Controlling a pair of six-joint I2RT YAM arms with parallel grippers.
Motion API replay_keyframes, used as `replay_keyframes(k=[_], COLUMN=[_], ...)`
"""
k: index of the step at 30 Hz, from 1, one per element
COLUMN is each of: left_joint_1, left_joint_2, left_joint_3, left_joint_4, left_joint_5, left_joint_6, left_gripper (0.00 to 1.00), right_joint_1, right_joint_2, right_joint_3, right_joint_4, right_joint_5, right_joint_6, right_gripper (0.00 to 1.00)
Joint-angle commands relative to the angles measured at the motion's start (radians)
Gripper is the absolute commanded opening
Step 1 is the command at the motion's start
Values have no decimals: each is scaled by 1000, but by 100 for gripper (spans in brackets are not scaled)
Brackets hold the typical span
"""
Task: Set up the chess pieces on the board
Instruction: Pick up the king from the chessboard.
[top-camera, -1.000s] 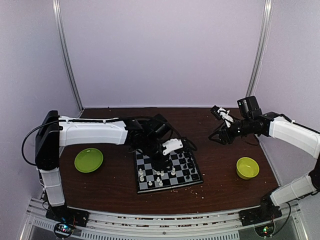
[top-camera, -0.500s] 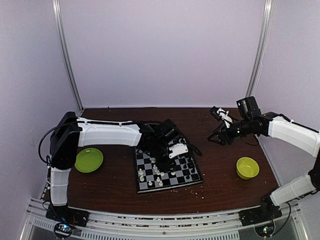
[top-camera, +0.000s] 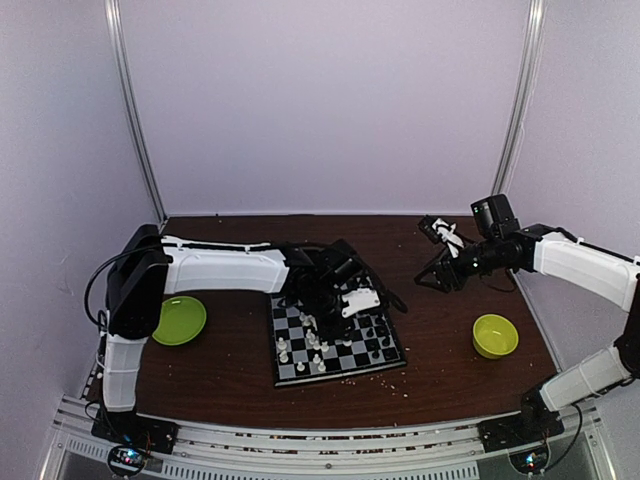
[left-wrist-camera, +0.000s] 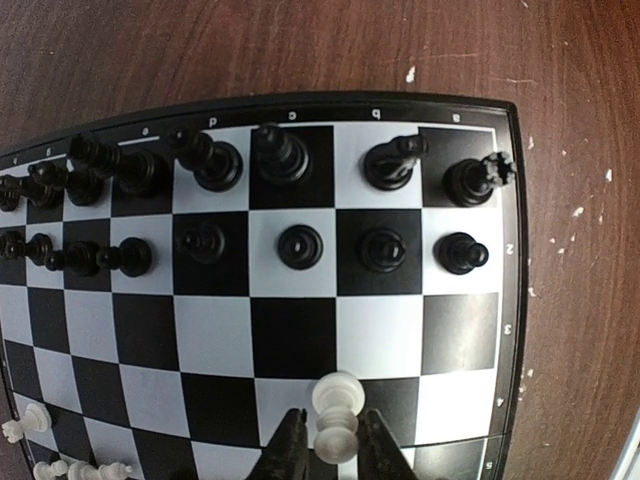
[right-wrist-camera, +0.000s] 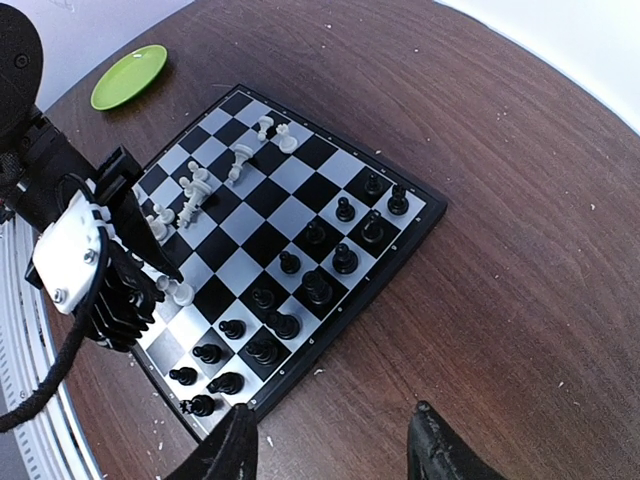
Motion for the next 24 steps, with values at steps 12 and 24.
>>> replay_keyframes(k=[12, 24], left_joint_1=[-5, 11], left_joint_2=[32, -131], left_joint_3=[51, -21], left_joint_4=[0, -57], left_joint_5=[27, -32], left_joint_6=[17, 0], left_gripper=[14, 7], right_joint_1=[-8, -9], right_joint_2=[18, 22], right_joint_3=[22, 23], right_joint_4=[-10, -11], right_joint_5=[-24, -26], right_joint_6=[-11, -11], right_gripper=[50, 50])
